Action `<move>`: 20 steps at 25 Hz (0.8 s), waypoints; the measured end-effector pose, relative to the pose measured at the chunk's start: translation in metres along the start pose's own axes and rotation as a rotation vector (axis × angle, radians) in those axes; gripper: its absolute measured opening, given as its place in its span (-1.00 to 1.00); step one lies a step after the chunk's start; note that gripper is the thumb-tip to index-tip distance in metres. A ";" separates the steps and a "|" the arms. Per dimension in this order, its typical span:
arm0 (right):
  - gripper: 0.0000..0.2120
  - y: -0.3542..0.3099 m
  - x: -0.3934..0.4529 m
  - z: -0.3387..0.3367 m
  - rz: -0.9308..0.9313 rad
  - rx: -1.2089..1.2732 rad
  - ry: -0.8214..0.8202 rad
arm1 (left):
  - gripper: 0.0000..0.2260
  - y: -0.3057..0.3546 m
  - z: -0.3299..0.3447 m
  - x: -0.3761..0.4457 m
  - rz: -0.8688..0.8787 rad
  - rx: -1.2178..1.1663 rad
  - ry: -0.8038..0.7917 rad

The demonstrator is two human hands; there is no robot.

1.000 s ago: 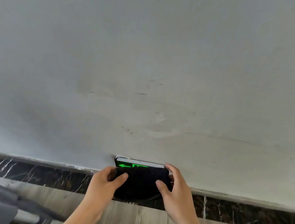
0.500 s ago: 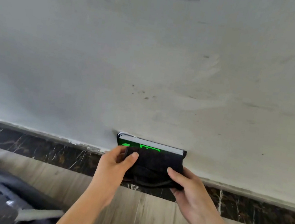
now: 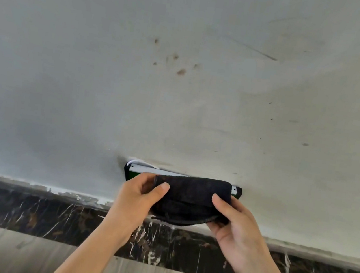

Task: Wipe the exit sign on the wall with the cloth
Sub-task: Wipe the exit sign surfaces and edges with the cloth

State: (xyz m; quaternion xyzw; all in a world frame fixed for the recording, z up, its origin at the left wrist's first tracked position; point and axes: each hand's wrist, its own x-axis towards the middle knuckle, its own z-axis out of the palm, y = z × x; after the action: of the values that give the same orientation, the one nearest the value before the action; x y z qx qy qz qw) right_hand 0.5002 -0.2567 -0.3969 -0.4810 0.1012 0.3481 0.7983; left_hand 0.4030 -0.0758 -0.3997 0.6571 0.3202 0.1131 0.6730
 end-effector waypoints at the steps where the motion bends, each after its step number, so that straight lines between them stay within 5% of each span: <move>1: -0.70 0.004 0.006 -0.001 -0.012 0.041 -0.012 | -0.90 -0.002 -0.002 0.006 0.043 0.028 0.023; 4: -0.78 0.013 0.015 -0.001 -0.043 0.151 -0.047 | -0.93 0.006 -0.016 0.021 0.316 0.306 0.216; 7: -0.78 0.019 0.021 -0.002 -0.071 0.217 -0.031 | -0.82 0.035 -0.032 0.039 0.785 0.623 0.503; 11: -0.54 0.024 0.021 -0.008 -0.007 0.295 0.021 | -0.63 0.087 -0.042 0.076 1.231 0.878 0.735; 16: -0.63 0.030 0.028 0.010 0.009 0.458 -0.091 | -0.49 0.117 -0.053 0.125 1.470 1.214 0.740; 20: -0.60 0.039 0.041 0.025 -0.070 0.351 -0.108 | -0.47 0.120 -0.054 0.147 1.557 1.256 0.861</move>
State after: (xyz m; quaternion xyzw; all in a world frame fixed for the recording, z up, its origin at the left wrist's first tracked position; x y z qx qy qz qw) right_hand 0.5007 -0.2054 -0.4313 -0.3180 0.1009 0.3223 0.8859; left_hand 0.5173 0.0660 -0.3228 0.8117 0.0258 0.5452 -0.2079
